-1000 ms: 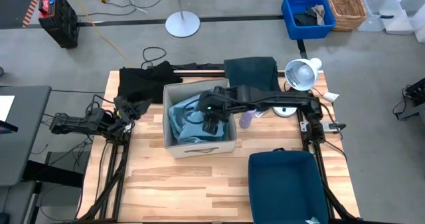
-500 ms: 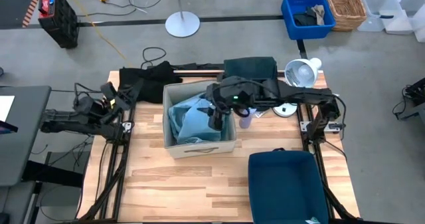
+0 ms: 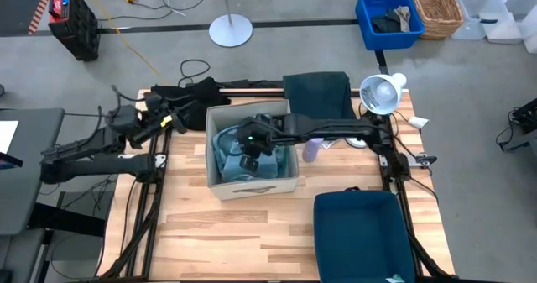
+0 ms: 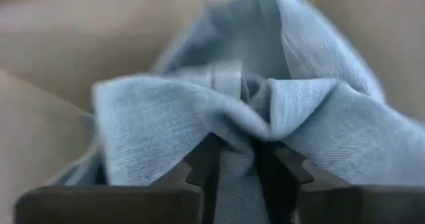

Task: Sort clothes
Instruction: Put the blue pants into the laundry organizer, then put the black shirt into the blue laundry bin

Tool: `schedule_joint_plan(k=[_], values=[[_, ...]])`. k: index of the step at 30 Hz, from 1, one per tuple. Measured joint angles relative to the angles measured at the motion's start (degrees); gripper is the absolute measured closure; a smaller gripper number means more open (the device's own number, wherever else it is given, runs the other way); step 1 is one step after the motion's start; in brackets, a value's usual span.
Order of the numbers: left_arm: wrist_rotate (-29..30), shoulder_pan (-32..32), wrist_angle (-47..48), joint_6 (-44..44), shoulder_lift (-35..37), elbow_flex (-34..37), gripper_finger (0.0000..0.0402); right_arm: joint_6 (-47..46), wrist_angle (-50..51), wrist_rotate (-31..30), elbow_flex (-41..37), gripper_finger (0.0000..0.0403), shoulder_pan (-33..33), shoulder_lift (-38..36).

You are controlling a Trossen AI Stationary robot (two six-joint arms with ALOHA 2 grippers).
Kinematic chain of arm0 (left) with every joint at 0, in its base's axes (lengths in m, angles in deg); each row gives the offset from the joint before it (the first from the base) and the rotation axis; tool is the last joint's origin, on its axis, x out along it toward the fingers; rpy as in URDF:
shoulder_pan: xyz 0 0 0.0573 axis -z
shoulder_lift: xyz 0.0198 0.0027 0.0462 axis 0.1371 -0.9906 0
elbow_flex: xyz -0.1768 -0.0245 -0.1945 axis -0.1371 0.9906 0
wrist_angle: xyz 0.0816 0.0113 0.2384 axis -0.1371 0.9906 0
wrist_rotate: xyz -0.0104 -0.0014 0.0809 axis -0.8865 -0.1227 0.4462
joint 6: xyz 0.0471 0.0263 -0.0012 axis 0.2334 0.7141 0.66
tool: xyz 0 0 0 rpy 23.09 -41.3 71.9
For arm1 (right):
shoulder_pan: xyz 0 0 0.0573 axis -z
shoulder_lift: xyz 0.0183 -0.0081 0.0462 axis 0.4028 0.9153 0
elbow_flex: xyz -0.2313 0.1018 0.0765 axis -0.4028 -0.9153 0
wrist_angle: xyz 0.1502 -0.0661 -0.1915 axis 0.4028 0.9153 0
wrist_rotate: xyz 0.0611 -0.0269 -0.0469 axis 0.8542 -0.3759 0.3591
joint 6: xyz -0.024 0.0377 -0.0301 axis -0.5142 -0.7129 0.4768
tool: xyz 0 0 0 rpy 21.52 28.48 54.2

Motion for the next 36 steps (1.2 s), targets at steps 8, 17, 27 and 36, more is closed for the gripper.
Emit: schedule_joint_plan(k=[8, 17, 27, 36], values=[[-12.5, -12.5, 2.6, -3.8, -5.4, -0.2, 0.0180, -2.1, -1.1, 1.8, -0.1, 0.0319, 1.1, -0.7], [-21.5, -28.0, 2.1, -7.1, -17.3, -0.2, 0.0180, 1.5, -0.7, 2.0, 0.0, 0.0210, 3.8, -10.0], [-20.9, -40.6, 14.4, 3.0, -37.5, -13.7, 0.0180, 9.4, -0.5, 2.1, 0.0, 0.0157, 4.9, -17.0], [-18.1, -43.5, 30.6, 12.2, -56.9, -29.8, 0.0180, 10.3, -0.6, 2.0, 0.0, 0.0174, 6.9, -18.9]])
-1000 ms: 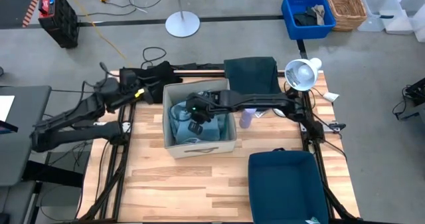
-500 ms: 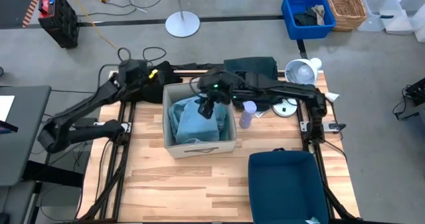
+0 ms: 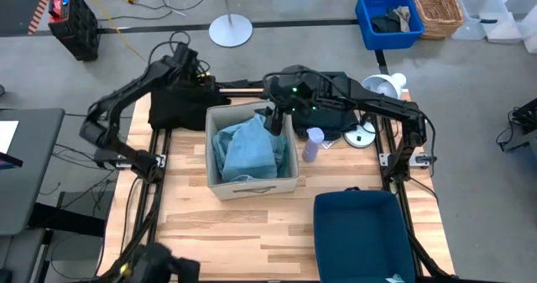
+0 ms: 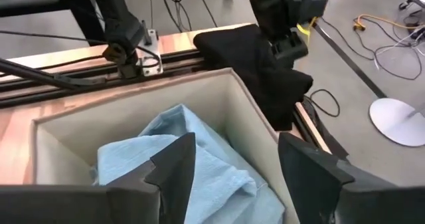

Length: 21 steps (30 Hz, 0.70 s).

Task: Sort clothes
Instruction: Put the black shirt into the blue laundry bin

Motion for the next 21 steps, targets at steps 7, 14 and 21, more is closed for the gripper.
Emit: schedule_joint_plan(k=[7, 14, 21], values=[[-3.0, -1.1, 4.0, 3.1, -9.5, -3.5, 0.0180, 1.3, 0.0, 0.0, 0.0, 0.0177, -0.9, 0.1], [-3.0, -1.5, 2.0, 4.6, -14.5, -3.6, 0.0180, 0.6, 0.0, 0.0, 0.0, 0.0177, -1.5, 0.1], [-2.7, -1.5, 0.9, 4.9, -19.5, -3.6, 0.0180, 0.4, -1.5, 0.0, 0.0, 0.0177, -1.7, 0.1]])
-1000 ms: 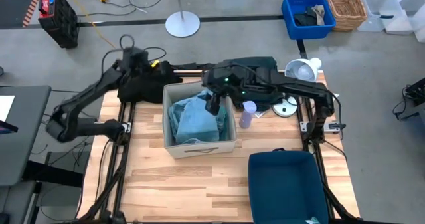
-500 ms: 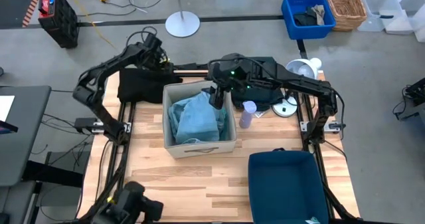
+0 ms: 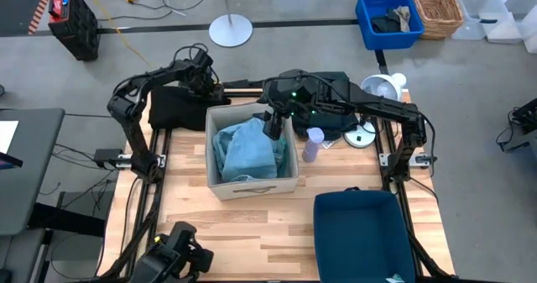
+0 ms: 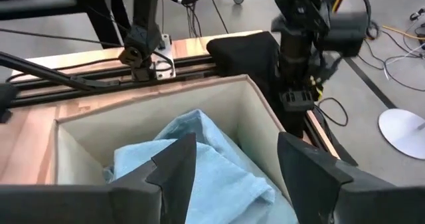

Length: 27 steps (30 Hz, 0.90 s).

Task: Sort clothes
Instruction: Put the black shirt into the blue laundry bin

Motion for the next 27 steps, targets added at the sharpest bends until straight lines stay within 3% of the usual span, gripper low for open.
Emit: schedule_joint_plan(k=[4, 7, 15, 22, 27], values=[[-0.3, 0.1, 1.5, 1.4, -2.3, 0.0, 0.0184, -0.5, -2.3, 0.0, 0.0, 0.0177, -0.6, -0.7], [-0.2, 0.4, 1.9, 2.7, -2.8, 0.6, 0.0214, -1.2, -3.2, 0.0, 0.0, 0.0177, -0.7, -2.0], [-1.7, 0.5, 2.6, 5.5, -2.8, 1.1, 0.0381, -1.2, -4.0, -1.0, 0.0, 0.0177, 0.0, -5.7], [-2.3, 0.6, 4.0, 5.6, -1.6, 1.2, 0.0394, -1.0, -7.3, -1.1, 0.0, 0.0177, 1.7, -8.7], [0.4, 1.3, 2.6, 5.6, 5.1, 1.3, 0.0396, -0.5, -7.7, -1.1, 0.0, 0.0177, 2.6, -9.9]])
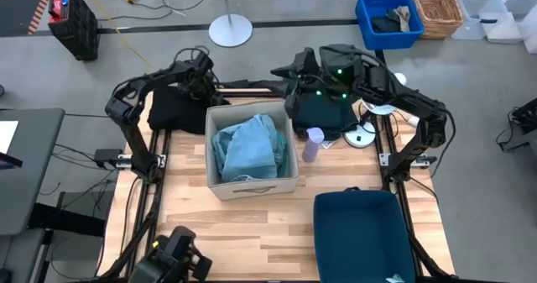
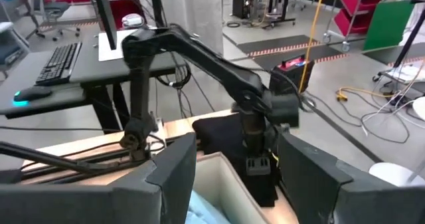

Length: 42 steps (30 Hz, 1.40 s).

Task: Sort clothes
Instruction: Put the black shirt into the blue laundry bin

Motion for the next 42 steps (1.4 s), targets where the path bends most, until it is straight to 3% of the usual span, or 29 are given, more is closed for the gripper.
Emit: schedule_joint_plan(k=[12, 18, 24, 33, 42], values=[[1.3, -0.1, -1.4, -5.4, 20.9, 0.0, 0.0396, 3.0, -0.3, 0.0, 0.0, 0.0177, 0.6, -0.2], [0.9, 0.0, -9.3, -7.2, 32.3, -0.1, 0.0396, 3.9, -2.0, 0.0, 0.0, 0.0177, 1.4, -0.6], [-4.8, 0.0, -22.0, -11.3, 40.9, -0.1, 0.0396, 5.8, -3.9, 0.0, 0.0, 0.0177, 2.3, -2.2], [-15.9, 6.1, -45.9, -23.1, 44.3, -0.2, 0.0396, 7.6, -5.5, 0.0, 0.0, 0.0177, 3.7, -6.0], [-16.4, 17.9, -70.2, -33.3, 41.8, -0.2, 0.0396, 7.7, -3.7, 0.5, 0.0, 0.0177, 3.9, -11.3]])
